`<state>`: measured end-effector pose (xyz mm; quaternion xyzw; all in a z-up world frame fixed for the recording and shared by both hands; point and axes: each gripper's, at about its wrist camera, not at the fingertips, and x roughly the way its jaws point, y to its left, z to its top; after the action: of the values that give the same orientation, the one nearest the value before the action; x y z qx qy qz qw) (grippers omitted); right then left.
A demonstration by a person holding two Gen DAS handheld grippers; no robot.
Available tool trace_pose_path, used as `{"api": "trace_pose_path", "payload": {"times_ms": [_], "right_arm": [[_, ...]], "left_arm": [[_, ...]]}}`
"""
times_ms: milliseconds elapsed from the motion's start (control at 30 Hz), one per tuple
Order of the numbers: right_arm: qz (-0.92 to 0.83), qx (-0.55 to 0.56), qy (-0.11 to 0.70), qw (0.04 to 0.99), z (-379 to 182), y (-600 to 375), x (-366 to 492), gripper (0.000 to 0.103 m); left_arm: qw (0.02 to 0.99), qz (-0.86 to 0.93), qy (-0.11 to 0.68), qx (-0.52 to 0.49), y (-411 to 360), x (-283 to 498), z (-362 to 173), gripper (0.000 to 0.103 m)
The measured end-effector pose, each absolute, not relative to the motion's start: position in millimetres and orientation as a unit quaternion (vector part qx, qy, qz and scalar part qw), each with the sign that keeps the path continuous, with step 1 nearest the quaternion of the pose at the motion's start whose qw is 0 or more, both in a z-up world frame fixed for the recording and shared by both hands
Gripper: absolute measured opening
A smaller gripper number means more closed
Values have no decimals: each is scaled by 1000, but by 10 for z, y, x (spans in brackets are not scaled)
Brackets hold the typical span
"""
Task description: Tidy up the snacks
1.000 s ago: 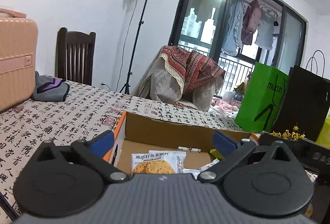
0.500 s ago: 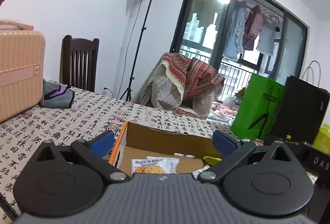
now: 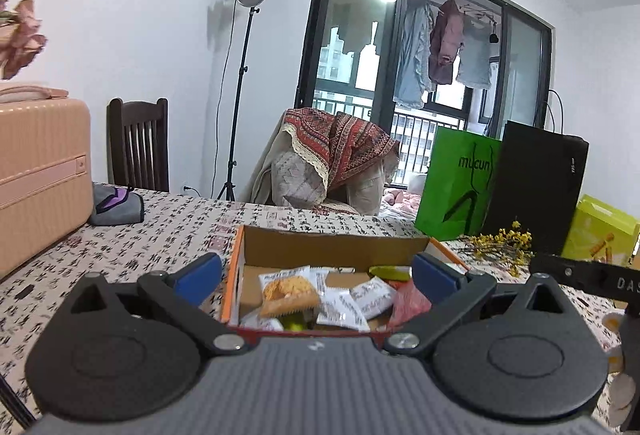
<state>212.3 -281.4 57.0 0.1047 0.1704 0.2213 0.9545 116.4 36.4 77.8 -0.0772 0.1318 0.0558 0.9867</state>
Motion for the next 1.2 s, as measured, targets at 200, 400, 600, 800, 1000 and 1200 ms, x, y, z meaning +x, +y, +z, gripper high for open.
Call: {"api": "trace_pose_path", "payload": {"times_ms": [200,400,600,800,1000,1200], "right_arm": [[224,81,181,954,423,-2931,1737,103],[226,60,186,954,280,-2962,1397,103],[221,52,195,954,129,-3012,1181,103],[220,48,211,951,-13,-3066,1057,103],[218,46,222,949,-87,-3054,1063,103],[220,44,225,948,-119,-3032,1074,103]], "left_arm": [[986,58,138,-76,381,810,666,103],[985,43,150,-80,412,502,510,103],[985,35,150,-77,445,260,372,103],[982,33,160,-93,512,140,238,103],[979,36,176,-92,498,121,132,103],[978,35,184,-90,472,136,93,103]]}}
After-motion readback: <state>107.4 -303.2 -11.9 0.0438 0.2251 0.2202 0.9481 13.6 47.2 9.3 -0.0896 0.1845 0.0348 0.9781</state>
